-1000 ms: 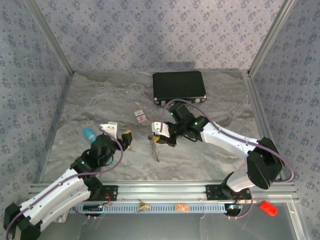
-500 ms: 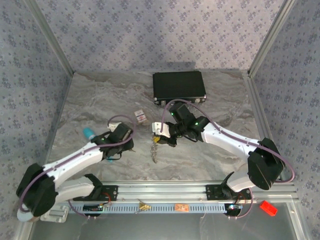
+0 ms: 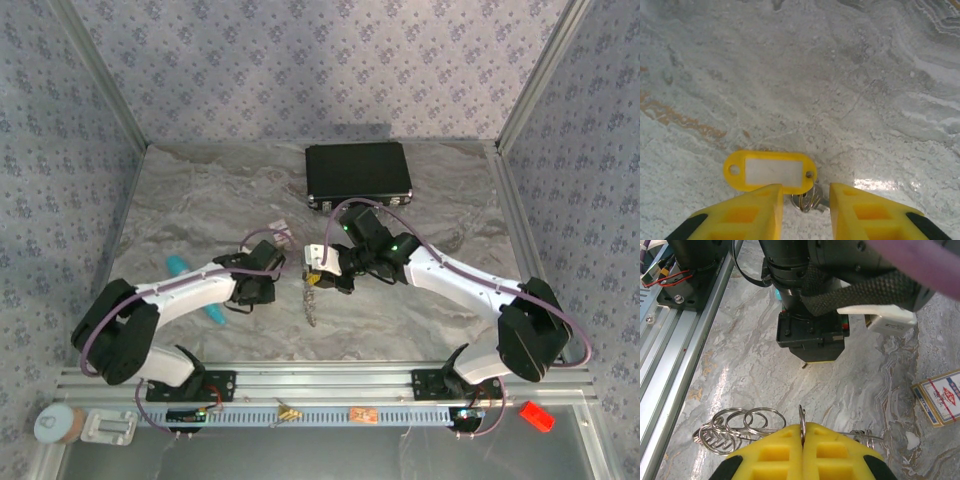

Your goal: Put the keys on the keyring

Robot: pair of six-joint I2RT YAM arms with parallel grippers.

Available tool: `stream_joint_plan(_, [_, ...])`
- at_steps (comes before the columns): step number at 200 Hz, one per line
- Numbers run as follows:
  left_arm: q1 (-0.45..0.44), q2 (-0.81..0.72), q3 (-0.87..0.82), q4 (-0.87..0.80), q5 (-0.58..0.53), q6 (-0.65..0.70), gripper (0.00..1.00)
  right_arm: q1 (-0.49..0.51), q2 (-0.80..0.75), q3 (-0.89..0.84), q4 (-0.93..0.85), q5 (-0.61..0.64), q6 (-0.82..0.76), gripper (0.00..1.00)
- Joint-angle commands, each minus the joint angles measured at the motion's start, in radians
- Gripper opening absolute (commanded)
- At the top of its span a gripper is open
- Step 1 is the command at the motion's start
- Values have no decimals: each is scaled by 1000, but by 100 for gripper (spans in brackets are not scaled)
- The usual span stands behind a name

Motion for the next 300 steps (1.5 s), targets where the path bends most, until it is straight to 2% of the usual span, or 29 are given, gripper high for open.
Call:
stream_joint_plan(1, [6,21,30,-25,-1,45,25,-6,-25,-7,-10,-16,-10,0])
stream_joint_plan(98, [-9,7,9,-45,-8,23,23,-7,-24,-8,-14,-17,-12,0])
stream_joint_plan(147, [-10,21,7,-33,-10,30,15,-8,-29,-6,-19,-15,-12,0])
stream_joint_plan(260, [-11,28,-8,-31,-2,16,14,-8,-27,-4,-20,-15,-13,0])
stream_joint_plan(300, [-12,21,-4,-38,-5,20,4,-7,-27,-3,-22,-16,-13,0])
